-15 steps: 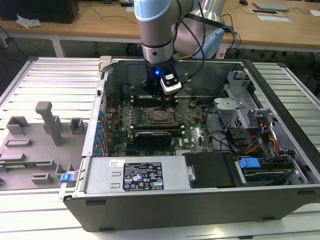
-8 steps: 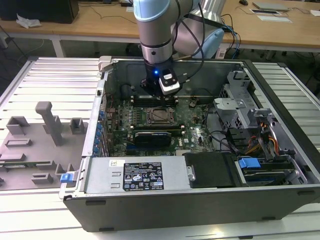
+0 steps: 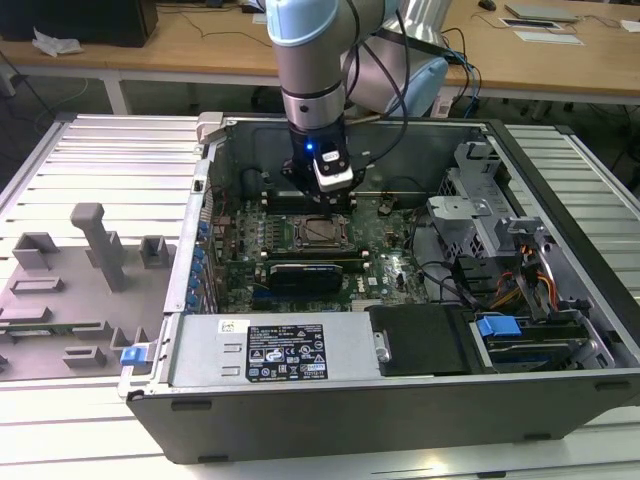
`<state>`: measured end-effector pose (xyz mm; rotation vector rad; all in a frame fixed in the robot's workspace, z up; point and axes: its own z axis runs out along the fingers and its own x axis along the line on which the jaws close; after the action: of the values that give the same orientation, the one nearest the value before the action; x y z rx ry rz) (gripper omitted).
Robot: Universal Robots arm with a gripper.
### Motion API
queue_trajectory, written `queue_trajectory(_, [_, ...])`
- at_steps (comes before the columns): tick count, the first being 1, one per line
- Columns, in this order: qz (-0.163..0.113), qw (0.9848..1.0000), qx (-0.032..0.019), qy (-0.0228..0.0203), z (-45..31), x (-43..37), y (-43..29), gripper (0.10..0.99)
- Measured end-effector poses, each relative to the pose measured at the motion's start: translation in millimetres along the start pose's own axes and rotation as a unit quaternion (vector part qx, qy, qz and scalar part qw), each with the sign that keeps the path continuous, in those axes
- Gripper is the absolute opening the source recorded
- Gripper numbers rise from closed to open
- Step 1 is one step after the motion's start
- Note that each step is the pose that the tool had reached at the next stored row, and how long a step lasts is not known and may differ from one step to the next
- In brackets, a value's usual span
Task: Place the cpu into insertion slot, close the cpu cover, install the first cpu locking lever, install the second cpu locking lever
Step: 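Install the first cpu locking lever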
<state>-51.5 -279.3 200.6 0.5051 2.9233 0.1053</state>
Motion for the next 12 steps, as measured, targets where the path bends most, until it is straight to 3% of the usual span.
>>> queue_trajectory(7, [0.005, 1.0000, 0.0007, -0.0006, 1.2, -0.4, -1.4, 0.106])
queue_trajectory(12, [0.005, 1.0000, 0.0005, -0.0007, -1.9, -0.9, -1.0, 0.106])
